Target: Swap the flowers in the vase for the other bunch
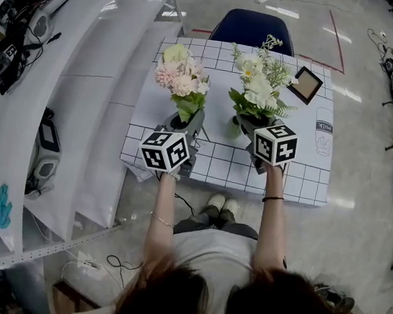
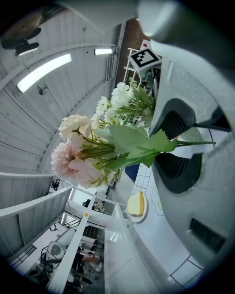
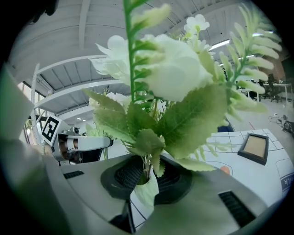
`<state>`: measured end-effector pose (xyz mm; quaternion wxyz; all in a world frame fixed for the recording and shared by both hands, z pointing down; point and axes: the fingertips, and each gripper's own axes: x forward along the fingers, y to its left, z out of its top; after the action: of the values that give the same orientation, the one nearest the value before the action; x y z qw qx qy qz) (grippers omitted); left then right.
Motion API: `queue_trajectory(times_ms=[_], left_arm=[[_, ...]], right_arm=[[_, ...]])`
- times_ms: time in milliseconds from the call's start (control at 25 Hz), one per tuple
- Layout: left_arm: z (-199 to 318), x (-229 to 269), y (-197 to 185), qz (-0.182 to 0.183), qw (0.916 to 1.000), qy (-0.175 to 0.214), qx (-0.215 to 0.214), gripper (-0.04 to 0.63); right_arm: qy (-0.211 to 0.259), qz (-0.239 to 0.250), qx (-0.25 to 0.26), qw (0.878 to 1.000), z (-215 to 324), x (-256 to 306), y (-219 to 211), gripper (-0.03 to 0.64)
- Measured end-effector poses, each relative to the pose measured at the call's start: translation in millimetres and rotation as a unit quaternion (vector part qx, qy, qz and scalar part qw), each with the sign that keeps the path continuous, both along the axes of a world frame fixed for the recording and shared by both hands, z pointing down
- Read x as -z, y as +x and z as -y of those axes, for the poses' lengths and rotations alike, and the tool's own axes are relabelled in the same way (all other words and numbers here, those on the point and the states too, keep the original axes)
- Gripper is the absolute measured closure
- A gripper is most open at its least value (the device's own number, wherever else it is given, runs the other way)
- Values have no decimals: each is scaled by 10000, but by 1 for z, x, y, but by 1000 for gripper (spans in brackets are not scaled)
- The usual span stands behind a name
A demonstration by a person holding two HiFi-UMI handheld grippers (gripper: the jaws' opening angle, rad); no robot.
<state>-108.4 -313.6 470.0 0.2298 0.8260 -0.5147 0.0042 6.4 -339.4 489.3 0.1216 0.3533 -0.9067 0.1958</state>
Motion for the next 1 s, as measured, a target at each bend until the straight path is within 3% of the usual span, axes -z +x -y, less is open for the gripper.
queue_trajectory(times_ms=[1000], left_arm=[[-6, -11, -4, -69, 9998, -170, 33, 511]], right_arm=[[168, -384, 65, 9991, -5, -14, -8, 563]])
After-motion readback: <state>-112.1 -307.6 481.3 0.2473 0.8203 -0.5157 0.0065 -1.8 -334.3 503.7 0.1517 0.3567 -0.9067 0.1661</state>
